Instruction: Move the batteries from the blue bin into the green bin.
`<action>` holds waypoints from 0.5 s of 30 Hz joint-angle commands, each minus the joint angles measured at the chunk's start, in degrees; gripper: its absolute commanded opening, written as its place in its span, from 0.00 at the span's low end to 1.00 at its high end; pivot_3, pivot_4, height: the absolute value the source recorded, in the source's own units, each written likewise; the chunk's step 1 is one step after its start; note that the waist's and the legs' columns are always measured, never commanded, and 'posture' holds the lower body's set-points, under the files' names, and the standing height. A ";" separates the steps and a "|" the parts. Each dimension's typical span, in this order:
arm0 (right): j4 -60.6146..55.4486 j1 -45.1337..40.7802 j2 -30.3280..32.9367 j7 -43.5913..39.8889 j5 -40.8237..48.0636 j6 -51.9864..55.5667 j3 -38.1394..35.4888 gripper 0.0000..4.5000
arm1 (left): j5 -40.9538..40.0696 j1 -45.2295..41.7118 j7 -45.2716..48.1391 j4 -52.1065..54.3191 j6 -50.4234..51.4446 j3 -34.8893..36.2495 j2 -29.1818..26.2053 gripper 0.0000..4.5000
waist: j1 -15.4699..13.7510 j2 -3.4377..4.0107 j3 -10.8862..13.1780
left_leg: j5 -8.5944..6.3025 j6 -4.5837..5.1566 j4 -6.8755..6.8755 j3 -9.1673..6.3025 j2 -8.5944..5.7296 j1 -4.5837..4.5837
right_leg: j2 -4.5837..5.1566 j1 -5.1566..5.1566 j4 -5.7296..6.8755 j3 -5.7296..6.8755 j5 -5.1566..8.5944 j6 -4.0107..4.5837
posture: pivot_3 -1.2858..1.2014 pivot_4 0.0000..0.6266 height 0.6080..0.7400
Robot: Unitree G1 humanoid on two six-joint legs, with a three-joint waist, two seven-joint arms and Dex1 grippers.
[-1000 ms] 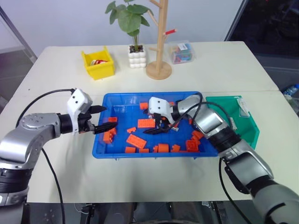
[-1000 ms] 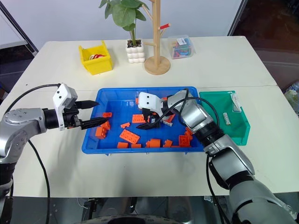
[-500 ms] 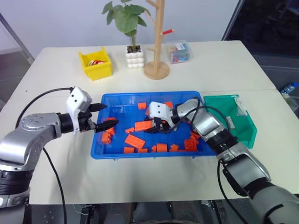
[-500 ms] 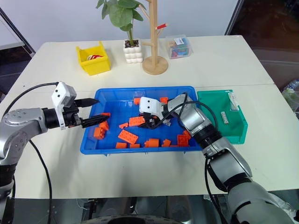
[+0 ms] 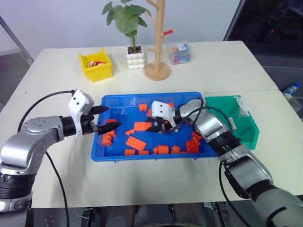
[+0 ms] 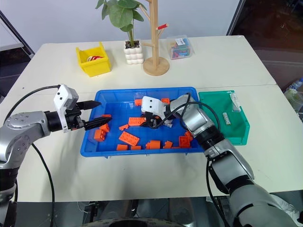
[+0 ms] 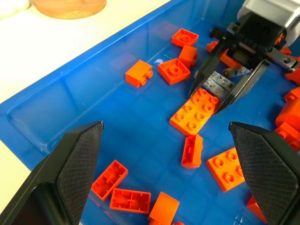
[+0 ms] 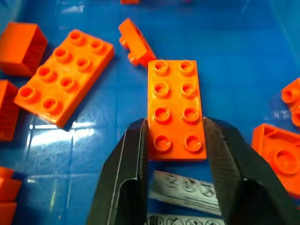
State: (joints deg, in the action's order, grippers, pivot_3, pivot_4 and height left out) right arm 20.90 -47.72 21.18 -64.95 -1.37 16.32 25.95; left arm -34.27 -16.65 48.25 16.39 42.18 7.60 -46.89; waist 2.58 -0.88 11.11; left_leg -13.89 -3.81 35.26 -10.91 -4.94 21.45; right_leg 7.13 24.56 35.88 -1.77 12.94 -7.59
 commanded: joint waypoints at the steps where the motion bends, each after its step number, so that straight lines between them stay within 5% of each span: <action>1: -2.89 -1.59 -0.51 -0.02 0.70 0.53 -1.70 0.26 | 0.00 -0.21 -0.28 1.53 -0.84 1.43 -0.06 1.00 | -0.03 0.00 0.00 | 0.00 0.00 0.00 0.00 0.00 0.00 | 0.00 0.00 0.00 0.00 0.00 0.00 | 0.52 0.24 1.00; 15: -15.50 -3.56 -0.48 -3.27 7.55 12.02 -5.04 0.26 | 0.46 -0.31 -0.47 0.72 -1.54 1.04 0.25 1.00 | -0.06 0.00 0.00 | 0.00 -0.01 0.00 -0.04 0.00 0.01 | 0.00 0.03 0.06 0.00 0.00 0.00 | 0.52 0.24 1.00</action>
State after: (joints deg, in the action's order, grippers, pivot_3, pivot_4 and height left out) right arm 9.91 -51.78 20.75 -66.87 3.76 26.43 21.49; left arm -34.19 -16.59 47.77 16.29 41.72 7.59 -46.54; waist 2.52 -0.88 11.10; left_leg -13.89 -3.82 35.26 -10.95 -4.94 21.46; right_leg 7.13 24.60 35.94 -1.76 12.95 -7.59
